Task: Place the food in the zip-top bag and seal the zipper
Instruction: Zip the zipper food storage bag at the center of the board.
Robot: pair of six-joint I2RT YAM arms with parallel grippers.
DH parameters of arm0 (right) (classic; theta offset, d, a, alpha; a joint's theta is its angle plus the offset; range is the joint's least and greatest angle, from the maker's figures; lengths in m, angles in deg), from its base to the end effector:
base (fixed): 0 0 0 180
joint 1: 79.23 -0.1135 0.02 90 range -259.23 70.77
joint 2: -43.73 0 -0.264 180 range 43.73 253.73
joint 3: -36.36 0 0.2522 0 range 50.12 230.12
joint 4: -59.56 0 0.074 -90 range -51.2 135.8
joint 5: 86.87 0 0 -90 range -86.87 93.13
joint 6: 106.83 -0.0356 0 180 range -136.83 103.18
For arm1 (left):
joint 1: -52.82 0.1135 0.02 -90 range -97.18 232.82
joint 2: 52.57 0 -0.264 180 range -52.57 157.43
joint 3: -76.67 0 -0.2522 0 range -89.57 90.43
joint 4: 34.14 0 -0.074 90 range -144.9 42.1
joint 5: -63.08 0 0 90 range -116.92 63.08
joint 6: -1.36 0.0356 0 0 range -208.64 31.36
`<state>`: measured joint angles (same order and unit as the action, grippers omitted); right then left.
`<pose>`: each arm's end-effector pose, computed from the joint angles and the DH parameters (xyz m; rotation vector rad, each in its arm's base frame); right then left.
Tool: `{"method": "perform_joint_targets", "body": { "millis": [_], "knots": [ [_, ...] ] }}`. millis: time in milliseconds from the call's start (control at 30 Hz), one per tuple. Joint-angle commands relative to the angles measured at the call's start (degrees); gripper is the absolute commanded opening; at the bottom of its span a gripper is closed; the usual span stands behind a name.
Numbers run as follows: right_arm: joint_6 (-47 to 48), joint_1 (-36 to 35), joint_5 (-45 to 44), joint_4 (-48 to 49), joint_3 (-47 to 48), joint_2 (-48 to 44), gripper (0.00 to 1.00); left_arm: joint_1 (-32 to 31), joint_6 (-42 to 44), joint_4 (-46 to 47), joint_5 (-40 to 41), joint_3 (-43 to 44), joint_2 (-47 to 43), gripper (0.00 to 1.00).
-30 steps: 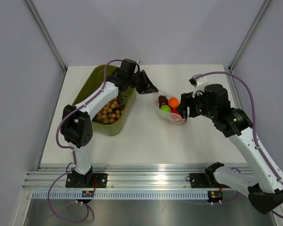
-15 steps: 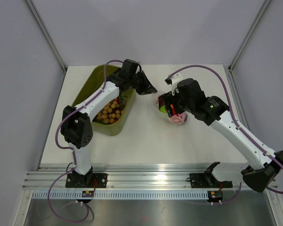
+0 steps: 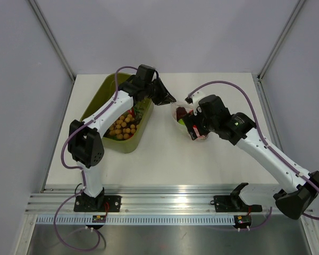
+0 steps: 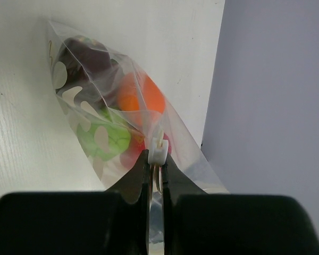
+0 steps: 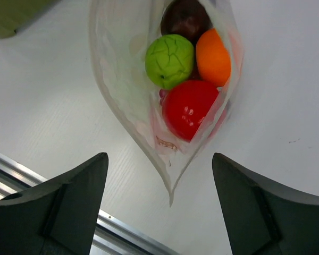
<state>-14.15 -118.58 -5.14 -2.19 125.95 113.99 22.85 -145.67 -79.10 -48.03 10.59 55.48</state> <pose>0.1961 0.1542 0.3718 -0.7583 2.1789 0.1615 0.3712 -0.2289 0.3227 -0.3680 2.4737 -1.1530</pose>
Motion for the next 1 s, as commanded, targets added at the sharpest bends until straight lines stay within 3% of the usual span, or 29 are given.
{"method": "perform_joint_targets", "body": {
  "millis": [0, 133, 300, 400, 433, 467, 533, 567, 667, 733, 833, 967],
  "knots": [
    [-0.47, -0.46, 0.63, -0.27, -3.4, 0.05, 0.87, 0.36, -0.62, 1.41, 0.54, 2.94, -2.49, 0.0],
    [-1.71, -0.46, -3.84, 4.91, -6.04, -0.47, 0.84, 0.36, -0.53, 1.67, 0.27, 2.85, -2.32, 0.0],
    [-1.01, -0.46, -2.54, 16.59, -9.47, -1.09, 0.76, 0.36, -0.53, 1.84, 0.27, 2.5, -2.32, 0.0],
    [-0.48, -0.46, -2.1, 21.61, -10.09, 0.4, 0.57, 0.44, 0.26, 1.67, -0.08, 2.67, -2.14, 0.0],
    [-0.39, -0.37, -2.1, 23.01, -10.09, 0.58, 0.37, 0.45, 1.13, 1.5, -0.25, 2.76, -2.05, 0.0],
    [-0.39, -0.46, -2.27, 23.63, -10.35, 0.67, 0.21, 0.45, 1.66, 1.15, -0.17, 2.85, -2.05, 0.03],
    [-0.31, -0.37, -3.5, 25.56, -10.96, 0.06, 0.01, 0.71, 3.93, 0.71, -0.6, 3.11, -2.14, 0.21],
    [0.13, -0.2, -4.11, 26.1, -11.84, -0.9, 0.0, 0.97, 4.99, 0.79, -1.13, 3.2, -2.23, 0.44],
    [1.01, 4.01, -1.41, 25.67, -12.29, -2.92, 0.0, 2.02, 10.79, -0.08, -2.36, 3.46, -3.02, 0.69],
    [1.19, 8.13, 6.63, 24.09, -11.94, -3.9, 0.0, 2.9, 16.13, -0.96, -1.93, 3.03, -4.59, 0.84],
    [4.95, 14.21, 16.06, 22.07, -12.89, -5.22, 0.0, 4.39, 23.18, 4.19, -3.33, -1.78, -7.67, 0.9],
    [13.56, 14.83, 18.03, 25.65, -18.34, -9.86, 0.0, 5.46, 33.81, 12.39, -4.47, -8.84, -13.38, 0.89]
  ]
}}
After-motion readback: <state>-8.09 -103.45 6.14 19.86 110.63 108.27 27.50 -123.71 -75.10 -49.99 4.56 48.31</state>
